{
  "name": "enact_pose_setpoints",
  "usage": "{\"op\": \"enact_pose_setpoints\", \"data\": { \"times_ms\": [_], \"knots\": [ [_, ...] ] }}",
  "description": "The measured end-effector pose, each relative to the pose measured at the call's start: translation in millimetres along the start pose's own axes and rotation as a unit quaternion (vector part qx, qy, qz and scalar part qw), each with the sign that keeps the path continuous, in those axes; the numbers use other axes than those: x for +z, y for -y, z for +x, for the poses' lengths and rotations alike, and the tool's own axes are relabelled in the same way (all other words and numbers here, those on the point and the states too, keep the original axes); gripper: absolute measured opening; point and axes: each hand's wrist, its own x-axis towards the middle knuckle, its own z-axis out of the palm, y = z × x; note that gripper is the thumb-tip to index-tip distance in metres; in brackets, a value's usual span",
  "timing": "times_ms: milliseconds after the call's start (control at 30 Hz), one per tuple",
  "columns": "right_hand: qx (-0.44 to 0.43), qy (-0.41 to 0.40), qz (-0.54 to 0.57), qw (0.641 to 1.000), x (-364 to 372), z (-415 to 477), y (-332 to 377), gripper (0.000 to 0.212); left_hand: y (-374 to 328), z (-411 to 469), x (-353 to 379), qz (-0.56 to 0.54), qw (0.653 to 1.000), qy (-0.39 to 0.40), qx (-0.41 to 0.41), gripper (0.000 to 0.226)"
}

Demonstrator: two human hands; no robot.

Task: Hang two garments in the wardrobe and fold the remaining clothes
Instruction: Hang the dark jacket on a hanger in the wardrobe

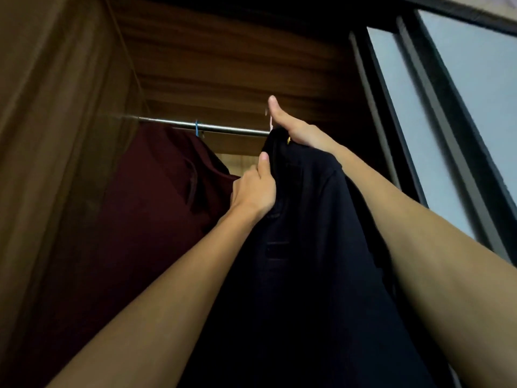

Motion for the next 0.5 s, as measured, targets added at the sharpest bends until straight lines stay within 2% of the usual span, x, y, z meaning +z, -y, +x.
{"op": "enact_pose_setpoints", "data": {
  "times_ms": [33, 100, 267, 400, 500],
  "knots": [
    [0.001, -0.013, 0.013, 1.0, -1.2, 14.3, -5.7, 0.096, 3.4, 14.6, 4.8, 0.008, 1.0, -0.008, -0.002, 0.068],
    [-0.009, -0.009, 0.03, 0.999, -2.3, 36.0, -11.8, 0.112, 7.4, 42.4, 14.5, 0.023, 0.999, -0.022, -0.012, 0.068],
    [-0.01, -0.007, 0.051, 0.999, 4.2, 91.4, -22.5, 0.117, 12.0, 85.8, 38.7, 0.027, 0.999, -0.024, -0.036, 0.057],
    [0.031, 0.012, -0.019, 0.999, 20.7, 112.4, -67.6, 0.102, 39.4, 88.7, 59.4, 0.043, 0.997, 0.016, -0.067, 0.053],
    [0.048, 0.024, -0.014, 0.998, 29.1, 111.1, -85.9, 0.099, 63.5, 78.7, 73.9, 0.052, 0.995, 0.028, -0.075, 0.055]
  ]
}}
